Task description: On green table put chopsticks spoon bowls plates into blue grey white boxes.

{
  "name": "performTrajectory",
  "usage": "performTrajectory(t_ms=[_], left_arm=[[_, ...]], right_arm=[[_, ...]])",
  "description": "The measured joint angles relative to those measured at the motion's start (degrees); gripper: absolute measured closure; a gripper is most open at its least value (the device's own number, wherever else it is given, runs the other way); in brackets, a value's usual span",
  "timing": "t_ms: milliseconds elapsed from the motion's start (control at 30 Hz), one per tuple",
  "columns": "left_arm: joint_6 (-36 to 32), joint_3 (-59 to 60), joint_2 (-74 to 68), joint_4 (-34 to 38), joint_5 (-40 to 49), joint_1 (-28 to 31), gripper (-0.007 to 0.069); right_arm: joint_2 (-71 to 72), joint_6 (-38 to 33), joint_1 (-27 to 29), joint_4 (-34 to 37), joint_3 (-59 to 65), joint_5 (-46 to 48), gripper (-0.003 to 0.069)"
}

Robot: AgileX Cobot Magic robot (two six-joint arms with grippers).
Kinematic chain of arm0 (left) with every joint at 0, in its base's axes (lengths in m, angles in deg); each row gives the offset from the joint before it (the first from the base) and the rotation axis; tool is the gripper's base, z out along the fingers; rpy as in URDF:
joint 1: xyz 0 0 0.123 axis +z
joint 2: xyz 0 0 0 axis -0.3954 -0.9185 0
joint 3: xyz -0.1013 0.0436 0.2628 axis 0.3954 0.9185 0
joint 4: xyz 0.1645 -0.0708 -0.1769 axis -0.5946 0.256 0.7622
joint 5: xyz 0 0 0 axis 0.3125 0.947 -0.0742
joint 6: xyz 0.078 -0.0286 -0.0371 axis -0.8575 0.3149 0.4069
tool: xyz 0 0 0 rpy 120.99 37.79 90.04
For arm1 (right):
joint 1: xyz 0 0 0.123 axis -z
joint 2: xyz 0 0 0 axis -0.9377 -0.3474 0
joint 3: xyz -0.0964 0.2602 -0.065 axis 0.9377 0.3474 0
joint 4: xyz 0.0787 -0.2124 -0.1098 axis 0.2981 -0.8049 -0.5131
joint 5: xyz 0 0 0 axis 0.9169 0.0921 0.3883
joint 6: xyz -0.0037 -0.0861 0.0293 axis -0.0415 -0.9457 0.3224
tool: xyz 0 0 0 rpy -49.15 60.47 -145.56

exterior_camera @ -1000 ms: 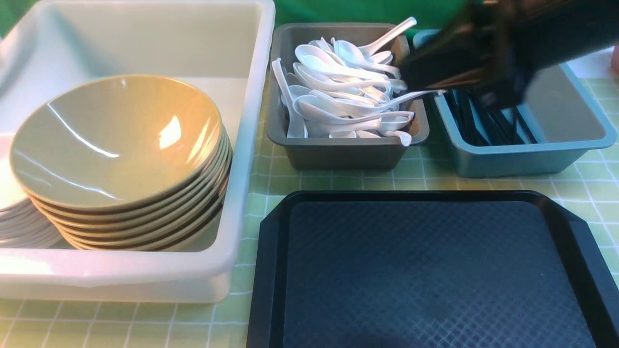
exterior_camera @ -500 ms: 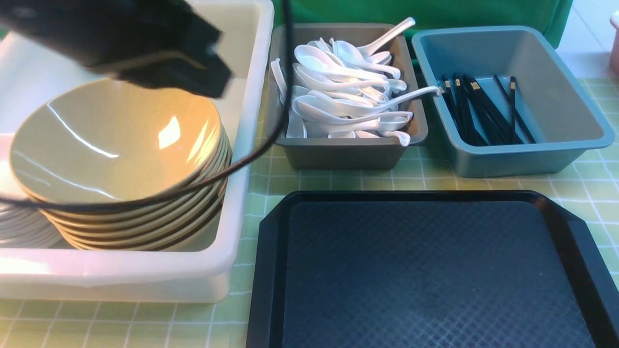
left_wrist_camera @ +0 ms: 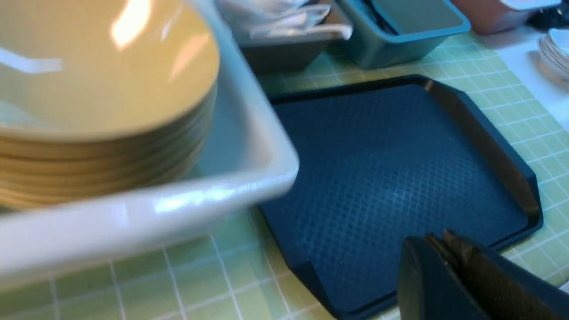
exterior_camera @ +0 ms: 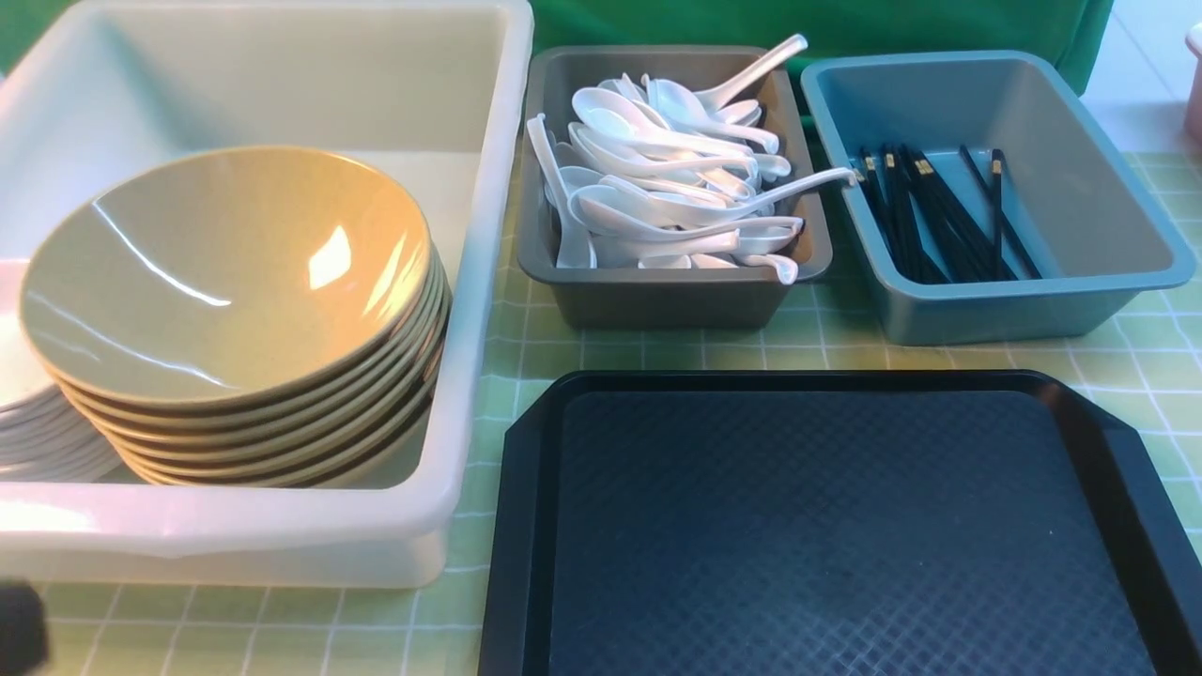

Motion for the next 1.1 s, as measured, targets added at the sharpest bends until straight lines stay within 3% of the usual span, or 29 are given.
performTrajectory(t_ms=[267, 667, 767, 933, 1100], left_arm=[[-0.56, 5.15, 4.76, 0.33, -12.65, 0.0, 0.0626], [-0.81, 5.95, 4.76, 0.28, -15.03, 0.0, 0.0626], [-1.49, 10.51, 5.62, -5.08, -19.96, 0.52, 0.0626], [-0.86, 24.28, 9.42, -14.33, -34.13, 8.21, 0.0626], [-5.78, 37.44, 15.52, -12.87, -44.18, 16.17, 0.0626]], right_arm=[[1.14, 0.12, 0.0, 0.06, 2.99, 0.39, 0.058], [1.14, 0.12, 0.0, 0.06, 3.24, 0.95, 0.0566], [1.14, 0.12, 0.0, 0.06, 3.24, 0.95, 0.0562], [1.14, 0.12, 0.0, 0.13, 3.4, 0.95, 0.0558], [1.14, 0.12, 0.0, 0.18, 3.51, 0.98, 0.0551]])
